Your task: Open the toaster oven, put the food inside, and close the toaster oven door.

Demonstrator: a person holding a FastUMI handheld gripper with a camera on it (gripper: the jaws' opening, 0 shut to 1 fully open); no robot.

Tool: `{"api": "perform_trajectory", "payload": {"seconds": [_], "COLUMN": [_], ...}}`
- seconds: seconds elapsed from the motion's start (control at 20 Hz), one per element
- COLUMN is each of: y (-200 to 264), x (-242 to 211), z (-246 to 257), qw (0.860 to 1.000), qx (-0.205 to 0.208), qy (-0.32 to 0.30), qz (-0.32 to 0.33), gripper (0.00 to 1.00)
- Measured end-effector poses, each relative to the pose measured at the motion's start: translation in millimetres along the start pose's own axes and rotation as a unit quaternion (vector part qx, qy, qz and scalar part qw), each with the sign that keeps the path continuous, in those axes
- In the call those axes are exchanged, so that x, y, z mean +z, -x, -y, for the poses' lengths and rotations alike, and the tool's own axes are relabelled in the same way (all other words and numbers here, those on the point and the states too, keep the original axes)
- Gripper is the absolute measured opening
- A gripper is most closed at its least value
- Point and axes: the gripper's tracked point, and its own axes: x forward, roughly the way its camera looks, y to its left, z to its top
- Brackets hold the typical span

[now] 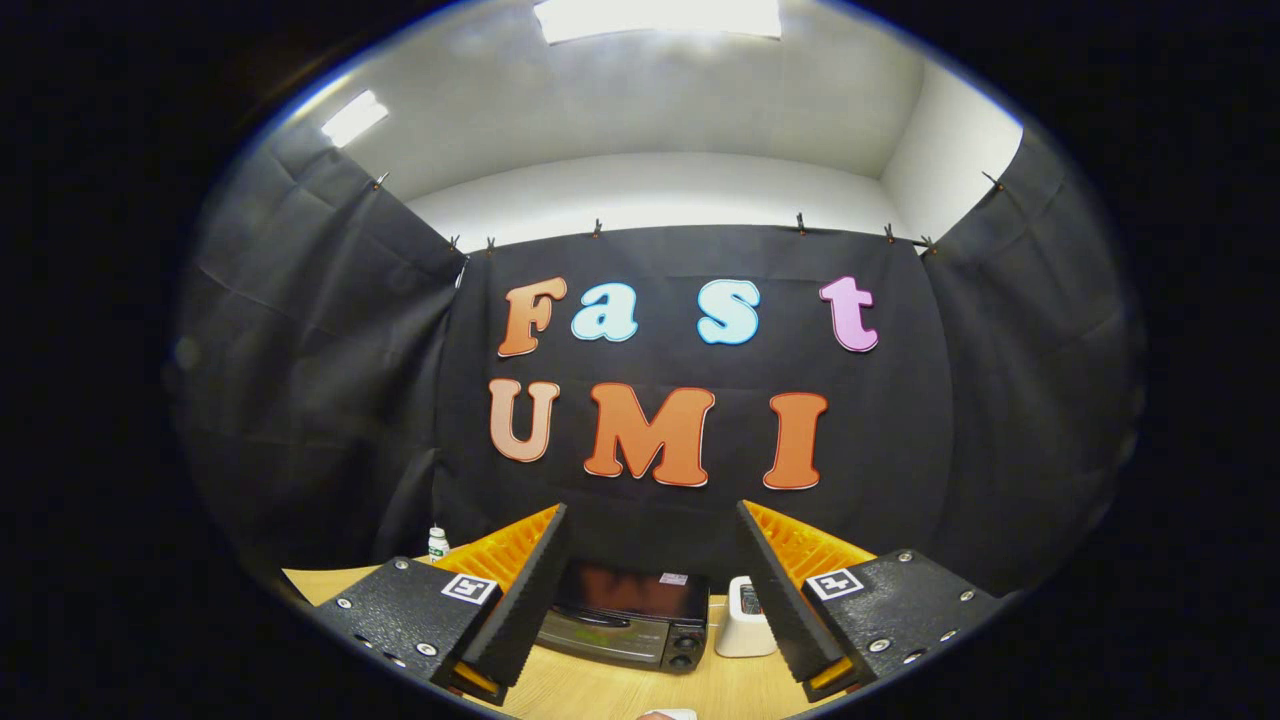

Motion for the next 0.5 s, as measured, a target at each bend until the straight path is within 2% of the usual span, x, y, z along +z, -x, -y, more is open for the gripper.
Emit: {"api": "perform_trajectory", "payload": {"seconds": [0.5], "y": [-3.9], "x": [7.7], "z": [4.2], "qw": [0.999], "qx": [0.005], "qy": [-0.018], "qz": [0.027], "gripper": [0.97]}}
